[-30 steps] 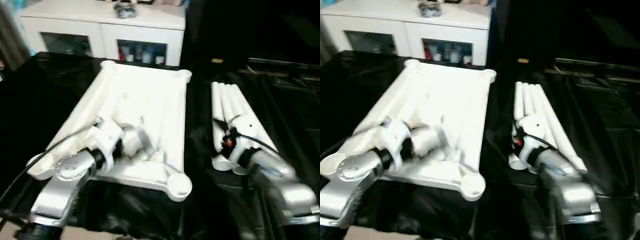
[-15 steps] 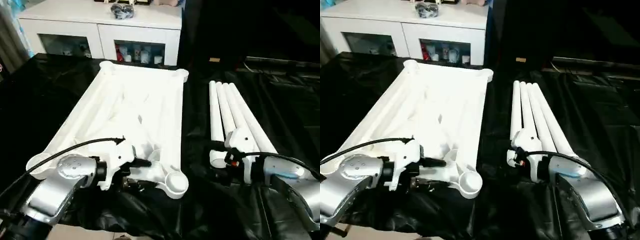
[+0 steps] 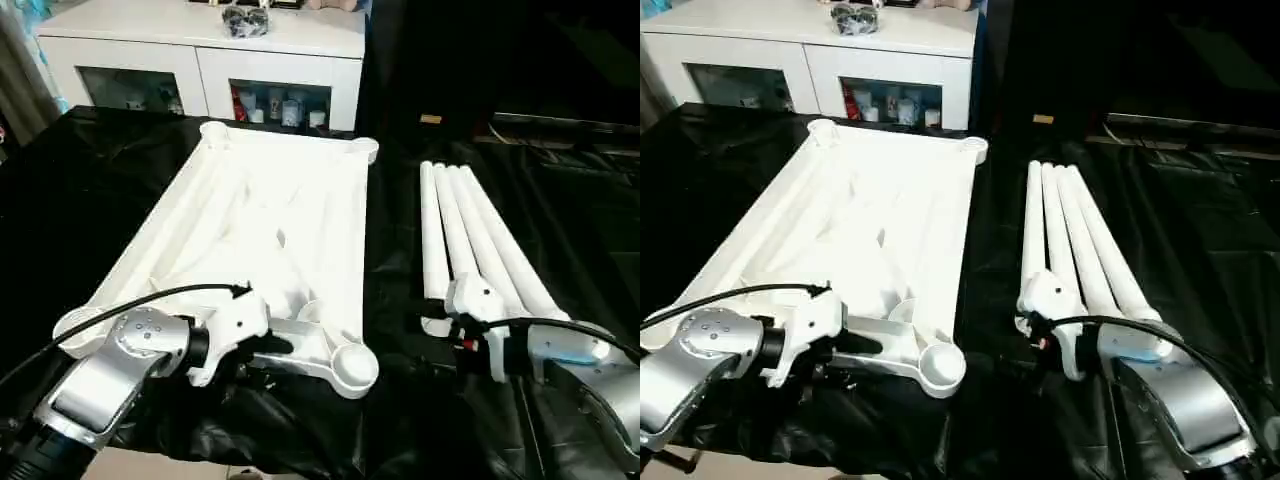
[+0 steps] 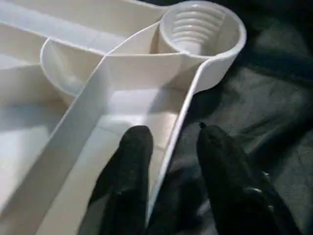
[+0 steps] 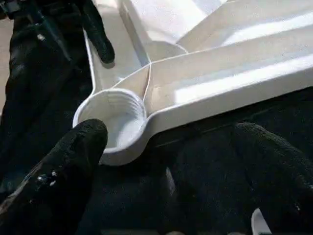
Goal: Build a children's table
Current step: Move table base
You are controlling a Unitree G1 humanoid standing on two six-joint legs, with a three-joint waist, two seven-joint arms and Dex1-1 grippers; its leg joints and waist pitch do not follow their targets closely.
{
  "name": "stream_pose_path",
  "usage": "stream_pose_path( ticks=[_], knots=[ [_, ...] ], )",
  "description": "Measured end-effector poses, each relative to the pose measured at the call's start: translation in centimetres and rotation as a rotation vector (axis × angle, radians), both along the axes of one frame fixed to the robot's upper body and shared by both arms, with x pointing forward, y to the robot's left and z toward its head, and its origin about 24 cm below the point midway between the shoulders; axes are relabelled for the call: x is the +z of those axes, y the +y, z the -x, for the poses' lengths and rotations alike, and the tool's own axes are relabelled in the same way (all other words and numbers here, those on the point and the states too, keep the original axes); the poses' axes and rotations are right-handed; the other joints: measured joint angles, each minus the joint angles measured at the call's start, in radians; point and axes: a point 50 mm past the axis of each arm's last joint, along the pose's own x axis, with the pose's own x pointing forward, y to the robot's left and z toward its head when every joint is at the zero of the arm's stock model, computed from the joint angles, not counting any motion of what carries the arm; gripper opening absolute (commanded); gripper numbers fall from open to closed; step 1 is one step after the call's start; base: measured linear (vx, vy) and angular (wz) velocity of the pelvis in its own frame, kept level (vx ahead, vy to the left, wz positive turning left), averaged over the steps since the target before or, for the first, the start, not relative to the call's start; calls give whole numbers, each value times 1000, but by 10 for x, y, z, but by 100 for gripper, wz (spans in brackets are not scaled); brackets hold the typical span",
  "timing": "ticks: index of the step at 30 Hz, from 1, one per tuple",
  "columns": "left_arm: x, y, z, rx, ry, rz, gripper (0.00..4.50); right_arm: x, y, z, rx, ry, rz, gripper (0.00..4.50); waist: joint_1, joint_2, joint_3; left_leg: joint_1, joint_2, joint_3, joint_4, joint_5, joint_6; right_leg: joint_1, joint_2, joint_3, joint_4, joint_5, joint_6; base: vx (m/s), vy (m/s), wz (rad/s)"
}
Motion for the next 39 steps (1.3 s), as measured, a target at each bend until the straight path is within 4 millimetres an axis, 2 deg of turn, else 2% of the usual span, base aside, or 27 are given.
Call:
stream_pose_path(
  ticks=[4, 7, 9, 13, 19, 24, 36, 39],
  knots=[
    [-1, 0, -1, 4, 0, -25, 139, -2, 1, 3, 6, 7, 5, 450, -1, 1, 1, 0, 0, 0, 0, 0, 0, 0, 0, 0, 0, 0, 0, 0, 0, 0],
    [-2, 0, -2, 26, 12, -39, 102, -4, 0, 5, 5, 15, 11, 450, -2, 2, 1, 0, 0, 1, -1, 0, 0, 0, 0, 0, -1, 0, 0, 0, 0, 0],
    [-2, 1, -2, 36, 25, -46, 98, -4, 1, 5, 7, 13, 12, 450, -3, 3, 2, 0, 0, 1, -1, 0, 0, 0, 0, 0, -1, 0, 0, 0, 0, 0],
    [-2, -3, 0, 53, 56, -49, 67, -3, 1, 5, 8, 7, 16, 450, -12, 6, 3, 0, 0, 1, -1, 0, 0, 0, 0, 0, -2, 0, 0, 0, 0, 0],
    [-3, -16, 5, 101, 81, -18, 27, -4, 0, 5, 2, 4, 25, 450, -26, 8, 5, 0, 0, 1, -2, 0, 0, 0, 0, 0, -2, 0, 0, 0, 0, 0],
    [-5, -26, 6, 148, 64, 3, 3, -4, 0, 5, -6, 0, 29, 450, -25, 9, 5, 0, 0, 1, -2, 0, 0, 0, 0, 0, -2, 0, 0, 0, 0, 0],
    [-5, -33, 1, 181, -25, 19, 3, -7, -3, 6, -27, -1, 55, 450, -23, 12, 7, -1, 0, 1, -2, 0, 0, 0, 0, 0, -3, 0, 0, 0, 0, 0],
    [-5, -32, 1, 171, -26, 23, 58, -8, -3, 7, -32, 4, 56, 450, -23, 14, 8, -1, 0, 1, -2, 0, 0, 0, 0, 0, -3, 0, 0, 0, 0, 0]
  ],
)
